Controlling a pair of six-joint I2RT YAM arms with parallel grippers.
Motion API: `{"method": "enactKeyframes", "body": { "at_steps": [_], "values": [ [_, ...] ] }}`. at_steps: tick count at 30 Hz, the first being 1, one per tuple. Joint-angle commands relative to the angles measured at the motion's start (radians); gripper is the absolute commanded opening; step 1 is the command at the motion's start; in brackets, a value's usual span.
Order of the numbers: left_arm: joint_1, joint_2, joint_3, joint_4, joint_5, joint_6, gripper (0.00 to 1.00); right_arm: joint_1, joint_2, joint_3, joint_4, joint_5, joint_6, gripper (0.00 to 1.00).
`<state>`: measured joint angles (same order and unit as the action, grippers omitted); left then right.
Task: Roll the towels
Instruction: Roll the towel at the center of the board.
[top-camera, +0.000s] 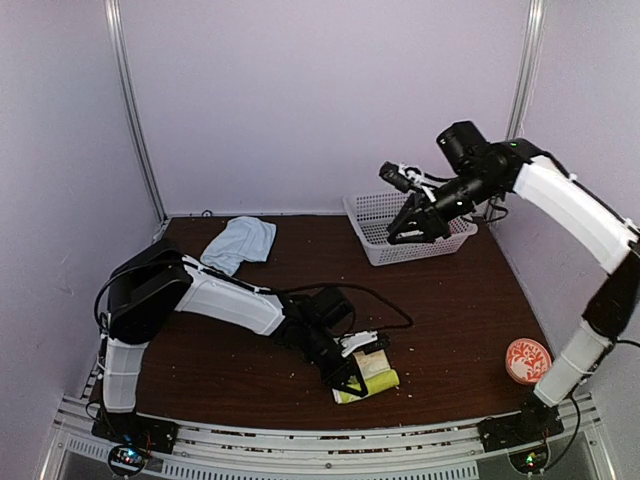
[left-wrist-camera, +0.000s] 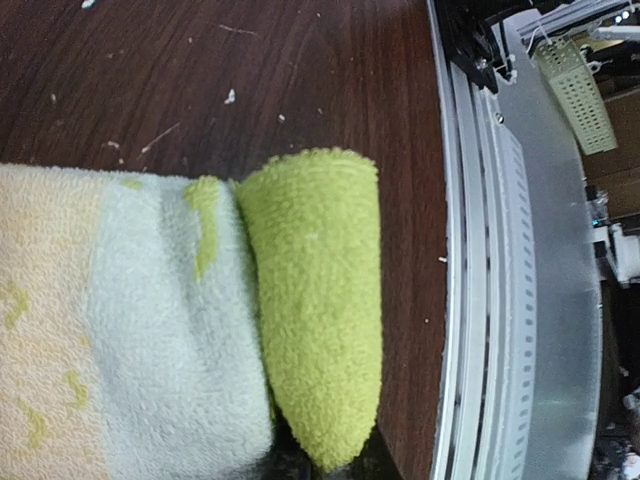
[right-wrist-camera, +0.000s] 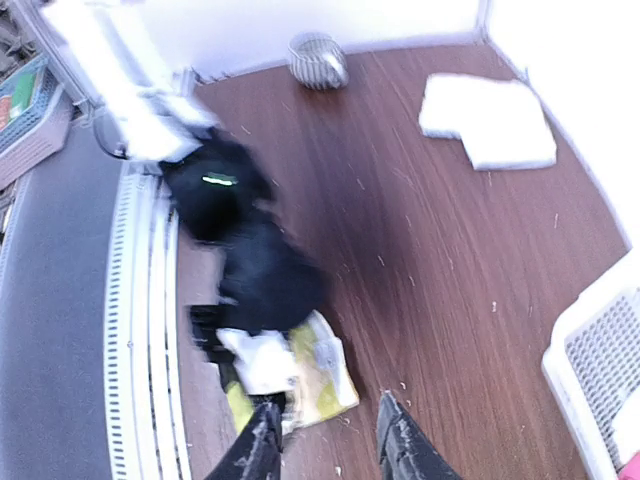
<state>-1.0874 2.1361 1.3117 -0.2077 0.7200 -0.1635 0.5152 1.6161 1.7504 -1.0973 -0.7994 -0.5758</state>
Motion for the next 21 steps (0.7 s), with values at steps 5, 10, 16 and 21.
{"method": "enactKeyframes", "body": {
  "at_steps": [5, 10, 16, 21],
  "values": [
    [0.089, 0.168, 0.063, -0.100, 0.216, -0.170, 0.08, 0.341, -0.384, -0.560, 0.157, 0.223, -0.119, 0.31],
    [0.094, 0.225, 0.127, -0.213, 0.214, -0.138, 0.09, 0.488, -0.330, -0.802, 0.328, 0.505, -0.105, 0.31],
    [0.099, 0.228, 0.122, -0.220, 0.192, -0.144, 0.09, 0.559, -0.259, -0.900, 0.553, 0.625, -0.122, 0.39],
    [0.100, 0.232, 0.118, -0.217, 0.186, -0.143, 0.10, 0.595, -0.194, -0.910, 0.620, 0.638, -0.130, 0.40]
  ]
}}
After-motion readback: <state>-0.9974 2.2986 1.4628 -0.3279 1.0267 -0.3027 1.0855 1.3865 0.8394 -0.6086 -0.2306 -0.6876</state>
